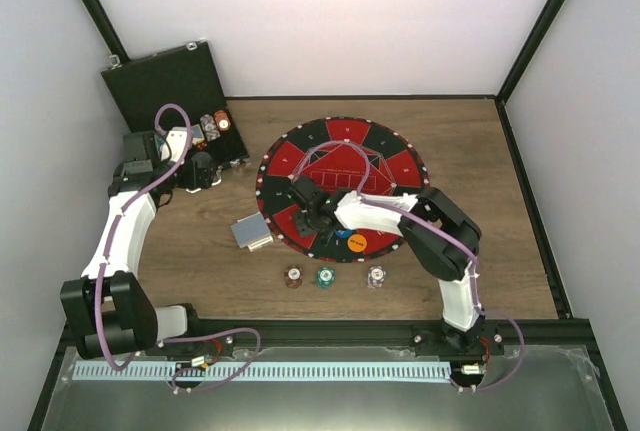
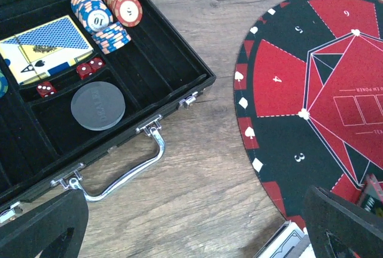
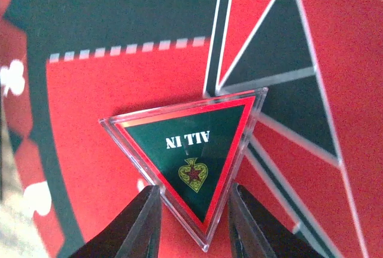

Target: Distribute texas hold em gaming equipment

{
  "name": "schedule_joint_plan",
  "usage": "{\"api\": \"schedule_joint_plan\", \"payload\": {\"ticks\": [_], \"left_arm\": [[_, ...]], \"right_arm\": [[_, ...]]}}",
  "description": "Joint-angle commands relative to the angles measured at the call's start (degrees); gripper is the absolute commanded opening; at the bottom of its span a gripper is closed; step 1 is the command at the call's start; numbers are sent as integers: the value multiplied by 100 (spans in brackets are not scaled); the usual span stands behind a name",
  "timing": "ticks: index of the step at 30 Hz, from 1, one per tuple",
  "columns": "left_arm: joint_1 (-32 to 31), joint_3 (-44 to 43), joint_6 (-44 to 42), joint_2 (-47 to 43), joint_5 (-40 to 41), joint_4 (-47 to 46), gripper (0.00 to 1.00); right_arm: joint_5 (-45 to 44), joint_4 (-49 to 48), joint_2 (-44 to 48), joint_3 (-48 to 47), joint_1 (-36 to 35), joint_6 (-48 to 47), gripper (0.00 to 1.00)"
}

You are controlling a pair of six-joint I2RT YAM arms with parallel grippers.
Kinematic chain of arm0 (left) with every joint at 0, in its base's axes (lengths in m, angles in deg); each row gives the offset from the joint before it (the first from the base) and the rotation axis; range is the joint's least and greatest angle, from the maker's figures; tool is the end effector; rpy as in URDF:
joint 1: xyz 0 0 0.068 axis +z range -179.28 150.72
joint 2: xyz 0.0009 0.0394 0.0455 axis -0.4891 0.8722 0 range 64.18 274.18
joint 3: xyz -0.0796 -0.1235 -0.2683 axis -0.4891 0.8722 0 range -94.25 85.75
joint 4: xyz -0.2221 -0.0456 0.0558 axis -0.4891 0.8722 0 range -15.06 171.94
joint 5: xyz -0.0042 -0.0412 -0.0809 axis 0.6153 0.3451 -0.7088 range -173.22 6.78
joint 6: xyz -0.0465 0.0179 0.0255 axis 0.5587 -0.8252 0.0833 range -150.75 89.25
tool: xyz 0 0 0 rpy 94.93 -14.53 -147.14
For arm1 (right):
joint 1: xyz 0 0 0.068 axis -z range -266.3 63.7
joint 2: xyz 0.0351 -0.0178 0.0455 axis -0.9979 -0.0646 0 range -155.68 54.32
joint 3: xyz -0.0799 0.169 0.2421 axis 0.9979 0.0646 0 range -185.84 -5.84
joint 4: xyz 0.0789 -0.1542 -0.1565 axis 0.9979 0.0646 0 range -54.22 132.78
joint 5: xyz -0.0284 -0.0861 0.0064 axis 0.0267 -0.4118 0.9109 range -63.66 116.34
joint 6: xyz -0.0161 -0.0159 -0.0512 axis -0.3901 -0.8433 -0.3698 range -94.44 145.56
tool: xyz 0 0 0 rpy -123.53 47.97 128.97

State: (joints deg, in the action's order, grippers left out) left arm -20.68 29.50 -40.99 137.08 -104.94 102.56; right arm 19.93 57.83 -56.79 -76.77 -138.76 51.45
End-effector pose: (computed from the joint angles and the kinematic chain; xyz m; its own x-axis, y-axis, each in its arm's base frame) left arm 0.2337 0.0210 0.3176 -0.6574 0.0675 -0.7505 0.2436 0.9615 -0.1270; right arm 0.2366 0.3008 0.1994 -0.8152 -0.3487 -0.4624 -0.4449 0.8882 0.1147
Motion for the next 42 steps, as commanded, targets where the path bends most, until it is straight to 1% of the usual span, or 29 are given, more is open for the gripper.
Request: {"api": "schedule_joint_plan", "payload": {"ticks": [1,7,13,16,20,21,24,27,30,34,37,42], "left_arm": [[28,-189,34,-75,-170,115,100],[27,-233,50,-74,-300,202,100],[27,-237,-14,-101,-289,267,100],[21,-237,14,-97,-263,292,100],[21,-246,-3,-99,-271,336,100],[19,-246,-12,-107,-286,344,100],[21,-255,-19,-135,-334,342,100],[26,-270,-13,-162,-391,353,100],[27,-294,-26,-186,-437,357,100],[23,-331,-29,-180,-491,374,100],[22,-364,-12,-167,-522,395,100],[26,-410,4,-158,-533,422,100]], "right_arm": [[-43,53,-468,-733,268,-389,31],[67,242,-1094,-1711,411,-670,31],[274,388,-1424,-2227,475,-772,31],[355,478,-1208,-2252,482,-794,38],[191,558,-532,-1940,504,-807,59],[123,614,-349,-1805,518,-801,63],[-81,735,204,-1194,561,-750,69],[-197,794,749,-388,571,-629,74],[-294,823,1200,382,570,-457,76],[-268,758,1615,1111,571,-278,77],[-191,732,1739,1372,571,-249,77],[-140,686,1711,1492,571,-305,77]]}}
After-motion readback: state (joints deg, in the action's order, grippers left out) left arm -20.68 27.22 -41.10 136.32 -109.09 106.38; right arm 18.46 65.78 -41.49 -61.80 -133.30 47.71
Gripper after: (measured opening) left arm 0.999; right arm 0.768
